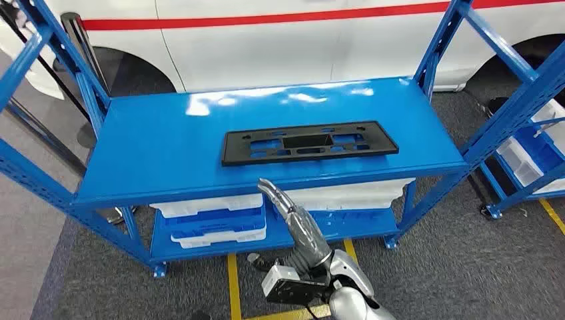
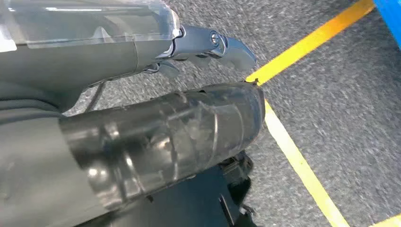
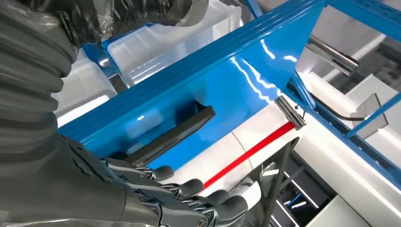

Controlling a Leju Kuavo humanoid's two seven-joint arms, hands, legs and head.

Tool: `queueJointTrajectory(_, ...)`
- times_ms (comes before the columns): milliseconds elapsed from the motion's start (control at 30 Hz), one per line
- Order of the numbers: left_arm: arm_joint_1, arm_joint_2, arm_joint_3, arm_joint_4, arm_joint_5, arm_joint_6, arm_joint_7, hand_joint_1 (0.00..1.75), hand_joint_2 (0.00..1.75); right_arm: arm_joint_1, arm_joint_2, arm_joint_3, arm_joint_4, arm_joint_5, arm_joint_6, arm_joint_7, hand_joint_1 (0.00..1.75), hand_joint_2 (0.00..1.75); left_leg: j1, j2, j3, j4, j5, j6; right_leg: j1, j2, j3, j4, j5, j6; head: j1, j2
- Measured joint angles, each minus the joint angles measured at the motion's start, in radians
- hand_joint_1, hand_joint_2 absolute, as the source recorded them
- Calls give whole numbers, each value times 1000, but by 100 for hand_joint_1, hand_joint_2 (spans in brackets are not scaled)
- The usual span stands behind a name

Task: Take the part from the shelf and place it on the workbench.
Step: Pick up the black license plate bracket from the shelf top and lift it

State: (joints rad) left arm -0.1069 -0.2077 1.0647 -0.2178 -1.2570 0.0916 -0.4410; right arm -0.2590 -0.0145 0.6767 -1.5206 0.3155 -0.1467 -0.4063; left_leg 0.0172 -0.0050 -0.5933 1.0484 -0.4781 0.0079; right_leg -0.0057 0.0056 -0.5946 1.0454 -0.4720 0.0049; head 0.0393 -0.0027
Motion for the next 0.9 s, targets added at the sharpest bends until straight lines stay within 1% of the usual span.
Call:
queueJointTrajectory(67,1,1,0,0,-2,-7,-1,0,0,2,-2,-1,-2,11,-7,-1,0,175,-2,0,0,-2,2,7,-3,0,0,0,-1,4,0,0)
queueJointTrajectory(100,1,2,-1,0,-5,-15,-2,0,0,3,-5,-3,-5,26,-16,-1,0,175,-2,0,1,-4,4,14,-5,0,-2,5,-6,8,0,0)
queueJointTrajectory(133,1,2,-3,0,-8,-24,-3,0,0,4,-7,-5,-9,46,-30,-1,0,175,-2,1,1,-6,5,21,-7,-1,-9,23,-19,11,0,0)
queueJointTrajectory(167,1,3,-6,0,-10,-34,-5,0,0,6,-8,-8,-12,70,-48,0,0,175,-2,1,2,-8,6,27,-7,-2,-27,61,-42,14,0,0)
queueJointTrajectory(200,1,3,-8,0,-11,-41,-6,0,0,8,-10,-11,-15,100,-71,2,0,175,-3,2,2,-9,5,31,-7,-3,-53,119,-71,16,0,0)
queueJointTrajectory(233,2,4,-11,0,-13,-46,-8,0,0,12,-11,-14,-16,133,-98,7,0,175,-5,2,1,-8,4,35,-7,-3,-87,188,-100,17,0,0)
queueJointTrajectory(267,3,5,-13,0,-14,-50,-10,0,0,19,-13,-19,-17,168,-127,13,0,175,-7,2,2,-8,3,38,-6,-3,-117,247,-120,17,0,0)
queueJointTrajectory(300,5,6,-15,0,-15,-52,-12,0,0,28,-16,-23,-17,202,-154,20,0,175,-10,2,3,-8,2,40,-6,-3,-135,279,-122,15,0,0)
queueJointTrajectory(333,8,6,-17,0,-16,-55,-13,0,0,36,-18,-28,-17,232,-177,25,0,175,-13,2,5,-8,0,41,-4,-3,-134,272,-105,10,0,0)
queueJointTrajectory(367,10,6,-18,0,-17,-58,-14,0,0,42,-21,-31,-17,253,-193,28,0,175,-15,1,9,-8,-1,42,-2,-3,-114,226,-72,4,0,0)
queueJointTrajectory(400,12,7,-19,0,-18,-60,-15,0,0,46,-24,-34,-18,267,-202,29,0,175,-17,1,12,-8,-3,42,2,-3,-82,156,-36,-5,0,0)
queueJointTrajectory(433,12,6,-19,0,-20,-62,-15,0,0,48,-25,-37,-20,274,-207,30,0,175,-18,1,15,-9,-5,41,8,-4,-49,89,-12,-14,0,0)
queueJointTrajectory(467,13,6,-20,0,-21,-63,-16,0,0,49,-27,-39,-22,277,-209,30,0,175,-19,1,16,-9,-7,38,13,-5,-26,38,2,-20,0,0)
queueJointTrajectory(500,13,6,-21,1,-23,-64,-16,0,0,50,-28,-41,-24,278,-211,30,0,175,-19,2,17,-10,-9,34,18,-5,-13,10,4,-25,0,0)
queueJointTrajectory(533,13,6,-21,1,-23,-64,-16,0,0,52,-29,-43,-25,279,-212,30,0,175,-19,2,18,-13,-11,30,21,-5,-10,2,-1,-27,0,0)
queueJointTrajectory(600,13,7,-22,1,-23,-64,-17,0,0,56,-30,-46,-27,280,-213,31,0,175,-19,3,23,-14,-15,21,16,-4,1,-12,1,-29,-1,0)
queueJointTrajectory(633,13,7,-23,1,-24,-64,-17,0,0,58,-31,-47,-28,280,-213,31,0,175,-19,4,21,-3,-23,16,12,-4,10,-21,2,-31,-1,0)
queueJointTrajectory(667,13,7,-23,1,-24,-64,-17,0,0,58,-31,-48,-30,281,-214,32,0,175,-19,3,7,29,-41,12,9,-4,20,-29,2,-33,-1,0)
queueJointTrajectory(700,13,8,-24,1,-24,-64,-17,0,0,59,-31,-48,-31,284,-216,33,0,175,-18,3,-18,81,-65,9,7,-6,29,-34,0,-35,-1,0)
queueJointTrajectory(733,13,8,-25,1,-24,-64,-17,0,0,61,-31,-48,-31,291,-219,35,0,175,-16,3,-52,145,-91,5,7,-6,34,-35,-4,-37,-1,0)
queueJointTrajectory(767,14,8,-25,1,-24,-64,-17,0,0,62,-31,-48,-31,301,-222,36,0,175,-14,3,-89,207,-111,2,7,-6,39,-35,-9,-38,-1,0)
queueJointTrajectory(800,16,8,-25,1,-24,-64,-17,0,0,65,-32,-48,-31,314,-226,39,0,175,-13,3,-116,244,-112,-1,7,-6,44,-34,-15,-37,-1,0)
queueJointTrajectory(833,17,9,-26,1,-25,-65,-17,0,0,67,-34,-48,-31,326,-230,40,0,175,-11,3,-127,248,-94,-3,7,-5,51,-33,-21,-36,-1,0)
queueJointTrajectory(867,18,9,-26,1,-25,-65,-17,0,0,69,-36,-48,-31,337,-235,41,0,175,-9,4,-119,214,-58,-4,5,-3,60,-32,-29,-34,-2,0)
queueJointTrajectory(900,18,10,-27,1,-26,-65,-17,0,0,71,-37,-48,-31,346,-239,41,0,175,-8,4,-96,150,-13,-5,4,-2,70,-29,-39,-31,-1,0)
